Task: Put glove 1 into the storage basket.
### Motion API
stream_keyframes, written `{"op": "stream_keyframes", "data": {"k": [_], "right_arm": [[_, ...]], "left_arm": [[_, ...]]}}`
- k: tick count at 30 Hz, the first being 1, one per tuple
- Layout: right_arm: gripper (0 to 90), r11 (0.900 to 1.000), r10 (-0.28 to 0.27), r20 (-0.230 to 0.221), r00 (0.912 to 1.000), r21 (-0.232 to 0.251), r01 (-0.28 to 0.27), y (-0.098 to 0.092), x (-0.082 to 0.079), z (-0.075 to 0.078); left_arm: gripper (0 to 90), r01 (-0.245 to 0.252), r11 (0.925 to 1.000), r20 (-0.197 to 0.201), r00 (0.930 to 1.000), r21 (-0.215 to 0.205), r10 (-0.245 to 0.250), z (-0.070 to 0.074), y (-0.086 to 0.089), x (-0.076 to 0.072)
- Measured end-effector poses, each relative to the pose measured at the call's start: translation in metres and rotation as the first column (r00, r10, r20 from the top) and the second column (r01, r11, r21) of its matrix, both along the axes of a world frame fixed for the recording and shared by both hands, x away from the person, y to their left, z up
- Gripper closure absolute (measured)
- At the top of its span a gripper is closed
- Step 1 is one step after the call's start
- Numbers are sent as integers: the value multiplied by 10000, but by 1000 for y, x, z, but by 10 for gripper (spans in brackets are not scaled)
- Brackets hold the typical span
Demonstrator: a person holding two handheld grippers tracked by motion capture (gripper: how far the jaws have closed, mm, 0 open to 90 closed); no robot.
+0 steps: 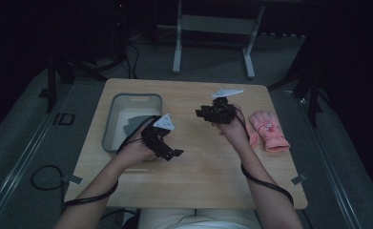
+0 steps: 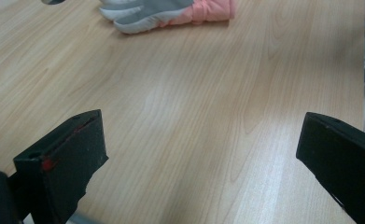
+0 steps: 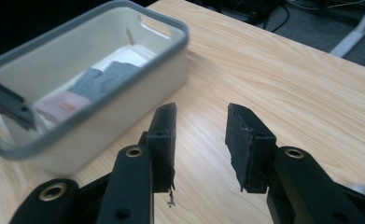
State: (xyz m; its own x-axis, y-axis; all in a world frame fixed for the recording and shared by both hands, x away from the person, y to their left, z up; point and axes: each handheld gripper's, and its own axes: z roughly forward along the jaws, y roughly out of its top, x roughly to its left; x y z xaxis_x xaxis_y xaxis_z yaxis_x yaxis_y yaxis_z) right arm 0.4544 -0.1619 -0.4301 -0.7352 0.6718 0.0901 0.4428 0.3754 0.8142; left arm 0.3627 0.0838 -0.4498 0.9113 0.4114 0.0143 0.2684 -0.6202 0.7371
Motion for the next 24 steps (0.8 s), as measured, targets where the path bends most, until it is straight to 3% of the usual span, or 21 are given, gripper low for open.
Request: {"op": "stream_keyframes", "data": {"k": [3, 6, 9, 13, 14, 16, 20, 22, 24], "right_arm": [[631, 9999, -71, 123, 9999, -146, 73, -17, 1, -2], [631, 9991, -200, 148, 9997, -362, 205, -35, 3, -6], [630, 9975, -380, 120, 9992, -592, 387, -53, 6, -12], [627, 9915, -667, 162, 9976, -1106, 681, -72, 10, -22], [626, 9877, -778, 172, 9968, -1345, 794, -76, 11, -25], [631, 9705, -1305, 12, 9914, -2045, 1280, -84, 16, -33], [630, 9539, -1668, -329, 9854, -2583, 1528, -95, 22, -49], [623, 9518, -1593, -498, 9860, -2730, 1400, -99, 23, -59], [611, 9499, -1508, -556, 9870, -2845, 1291, -101, 24, -67]], "left_arm": [[12, 66, 9999, 73, 10000, 87, -67, -4, -7, -7], [12, -235, 9996, 206, 9995, 182, 231, -13, -13, -14], [12, -450, 9989, -10, 9990, 86, 450, -24, -16, -22], [12, -534, 9970, 75, 9986, 552, 530, -41, -21, -35], [12, -474, 9970, 54, 9989, 613, 472, -45, -22, -39], [12, -302, 9977, -128, 9994, 615, 311, -54, -23, -44], [12, -88, 9987, -631, 9979, 510, 120, -72, -23, -52], [12, -78, 9985, -692, 9975, 544, 115, -79, -24, -55], [12, -145, 9984, -513, 9985, 543, 173, -84, -24, -58]]}}
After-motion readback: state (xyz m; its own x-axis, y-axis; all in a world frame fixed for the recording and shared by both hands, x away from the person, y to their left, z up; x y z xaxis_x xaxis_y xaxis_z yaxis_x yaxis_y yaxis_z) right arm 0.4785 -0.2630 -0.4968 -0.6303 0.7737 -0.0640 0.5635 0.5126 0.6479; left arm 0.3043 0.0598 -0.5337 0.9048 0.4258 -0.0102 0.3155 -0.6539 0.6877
